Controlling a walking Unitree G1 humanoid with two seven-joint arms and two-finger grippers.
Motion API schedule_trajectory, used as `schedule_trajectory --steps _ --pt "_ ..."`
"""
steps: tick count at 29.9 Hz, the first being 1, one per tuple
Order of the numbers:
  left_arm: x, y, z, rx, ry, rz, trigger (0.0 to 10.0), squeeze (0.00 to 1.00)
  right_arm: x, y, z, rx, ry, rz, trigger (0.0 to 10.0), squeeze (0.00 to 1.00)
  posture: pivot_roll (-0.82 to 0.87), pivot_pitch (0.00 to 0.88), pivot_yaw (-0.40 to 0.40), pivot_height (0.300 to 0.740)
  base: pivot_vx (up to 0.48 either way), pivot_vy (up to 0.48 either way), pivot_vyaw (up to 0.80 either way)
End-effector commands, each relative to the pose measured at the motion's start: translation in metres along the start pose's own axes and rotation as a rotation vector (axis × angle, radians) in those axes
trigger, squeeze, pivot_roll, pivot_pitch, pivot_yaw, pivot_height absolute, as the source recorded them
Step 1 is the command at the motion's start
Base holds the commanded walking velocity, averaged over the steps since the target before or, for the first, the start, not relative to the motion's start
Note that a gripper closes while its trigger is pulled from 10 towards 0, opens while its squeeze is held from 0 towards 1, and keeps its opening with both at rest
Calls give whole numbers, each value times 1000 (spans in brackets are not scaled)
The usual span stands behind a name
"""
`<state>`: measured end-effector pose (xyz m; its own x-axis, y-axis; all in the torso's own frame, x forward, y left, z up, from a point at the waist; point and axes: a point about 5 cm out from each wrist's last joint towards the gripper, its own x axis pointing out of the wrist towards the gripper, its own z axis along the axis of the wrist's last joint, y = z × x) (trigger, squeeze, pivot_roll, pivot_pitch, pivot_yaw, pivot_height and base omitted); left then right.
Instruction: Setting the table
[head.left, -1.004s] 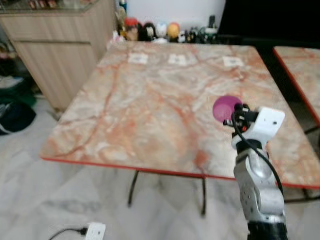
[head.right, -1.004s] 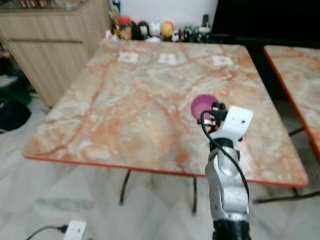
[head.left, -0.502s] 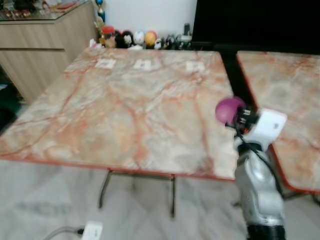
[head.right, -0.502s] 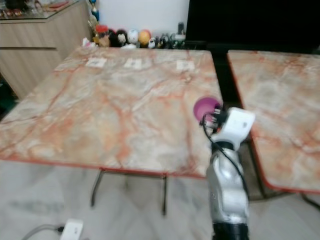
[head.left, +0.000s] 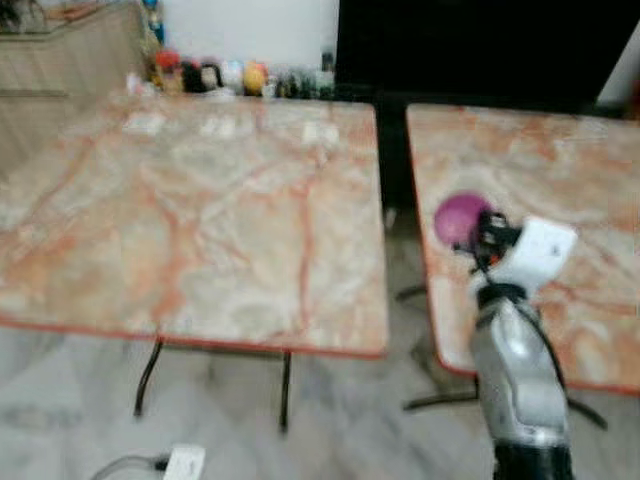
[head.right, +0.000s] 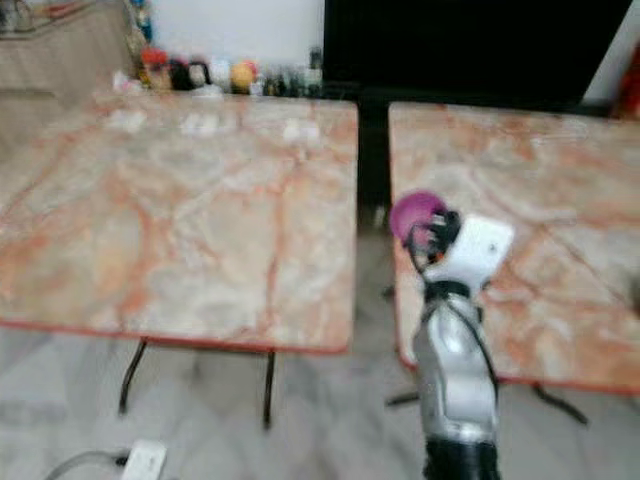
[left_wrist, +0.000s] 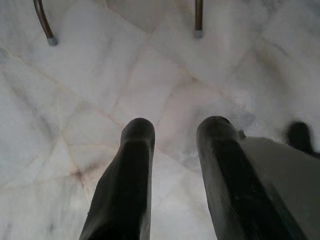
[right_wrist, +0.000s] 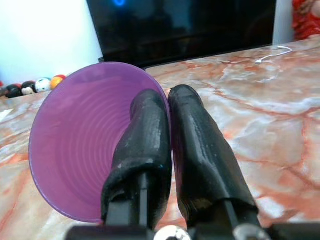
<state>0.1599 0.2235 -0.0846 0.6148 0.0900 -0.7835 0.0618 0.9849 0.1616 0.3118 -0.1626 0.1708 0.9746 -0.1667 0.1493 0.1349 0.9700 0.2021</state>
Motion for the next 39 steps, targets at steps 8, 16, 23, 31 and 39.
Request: schedule_trajectory --steps 8,16,23,31,39 --pt "0 -7 -1 3 13 -12 10000 0 3 -14 10 -21 -28 -46 10000 0 -93 51 16 740 0 -465 0" --pt "0 -6 -3 -3 15 0 10000 0 3 -12 9 -18 -23 -48 10000 0 -91 59 17 740 0 -273 0" --pt "0 -4 -3 -15 14 6 10000 0 3 -13 8 -18 -20 -53 10000 0 -90 61 17 740 0 0 0" --pt "1 -5 0 -23 14 -9 10000 0 3 -14 8 -19 -17 -61 10000 0 -90 62 18 740 0 0 0" --pt "0 -8 -3 -22 13 -14 10000 0 3 -14 8 -18 -14 -65 10000 0 -87 64 17 740 315 0 0"
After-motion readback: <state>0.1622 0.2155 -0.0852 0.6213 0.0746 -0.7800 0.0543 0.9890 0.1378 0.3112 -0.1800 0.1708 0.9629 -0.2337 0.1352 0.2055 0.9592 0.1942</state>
